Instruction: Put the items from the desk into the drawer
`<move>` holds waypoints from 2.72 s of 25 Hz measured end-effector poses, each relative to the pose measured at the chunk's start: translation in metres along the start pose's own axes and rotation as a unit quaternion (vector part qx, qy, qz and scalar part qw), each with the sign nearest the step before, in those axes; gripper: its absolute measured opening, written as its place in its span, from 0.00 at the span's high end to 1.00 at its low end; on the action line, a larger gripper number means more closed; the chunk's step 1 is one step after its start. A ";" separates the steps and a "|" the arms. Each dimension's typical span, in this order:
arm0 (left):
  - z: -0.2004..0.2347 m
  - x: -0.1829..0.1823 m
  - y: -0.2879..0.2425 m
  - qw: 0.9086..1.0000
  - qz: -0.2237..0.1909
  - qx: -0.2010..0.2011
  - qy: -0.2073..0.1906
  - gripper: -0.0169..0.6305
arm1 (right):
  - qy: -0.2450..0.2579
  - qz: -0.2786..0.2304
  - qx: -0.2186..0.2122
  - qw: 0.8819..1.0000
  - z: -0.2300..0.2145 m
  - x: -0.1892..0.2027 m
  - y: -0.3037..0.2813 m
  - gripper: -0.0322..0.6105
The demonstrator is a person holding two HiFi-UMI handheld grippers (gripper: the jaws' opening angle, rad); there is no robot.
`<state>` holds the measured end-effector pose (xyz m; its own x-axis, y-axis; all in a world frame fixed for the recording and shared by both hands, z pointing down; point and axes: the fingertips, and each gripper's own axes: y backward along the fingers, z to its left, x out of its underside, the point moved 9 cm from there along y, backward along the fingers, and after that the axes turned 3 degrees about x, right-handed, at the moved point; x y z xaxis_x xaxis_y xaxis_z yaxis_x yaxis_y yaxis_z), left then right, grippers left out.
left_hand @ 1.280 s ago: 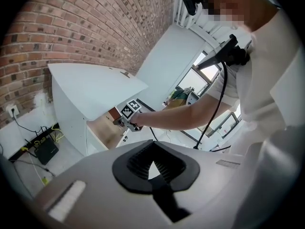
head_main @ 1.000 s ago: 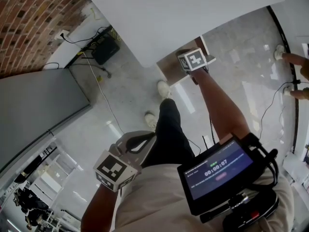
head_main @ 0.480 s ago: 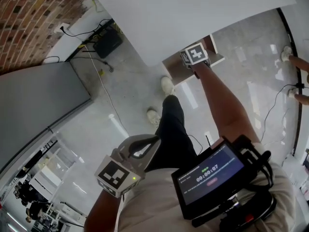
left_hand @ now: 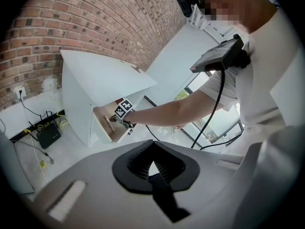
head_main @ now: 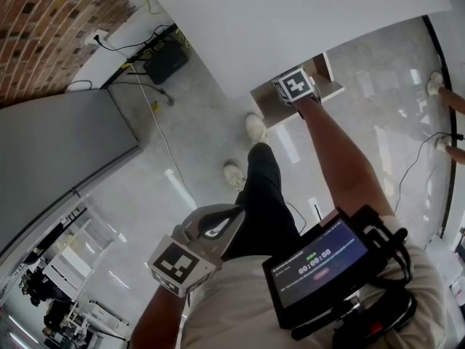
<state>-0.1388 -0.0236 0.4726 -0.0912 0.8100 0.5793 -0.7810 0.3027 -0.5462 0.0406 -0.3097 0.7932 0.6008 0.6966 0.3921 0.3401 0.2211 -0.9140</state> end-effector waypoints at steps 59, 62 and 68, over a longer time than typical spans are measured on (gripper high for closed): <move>-0.102 0.059 0.133 0.987 -0.094 0.012 -0.128 0.96 | 0.092 -0.193 -0.051 0.976 0.283 0.060 0.422 0.95; -0.095 0.054 0.137 0.988 -0.090 0.013 -0.127 0.96 | 0.096 -0.187 -0.055 0.976 0.288 0.050 0.421 0.95; -0.110 0.069 0.137 0.987 -0.088 0.007 -0.131 0.96 | 0.106 -0.193 -0.059 0.974 0.298 0.069 0.429 0.95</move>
<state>-0.1847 0.1289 0.3712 -0.1079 0.5871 0.8023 -0.8079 0.4185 -0.4149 0.0123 0.0368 0.3969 0.5436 0.4173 0.7282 0.6430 0.3506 -0.6809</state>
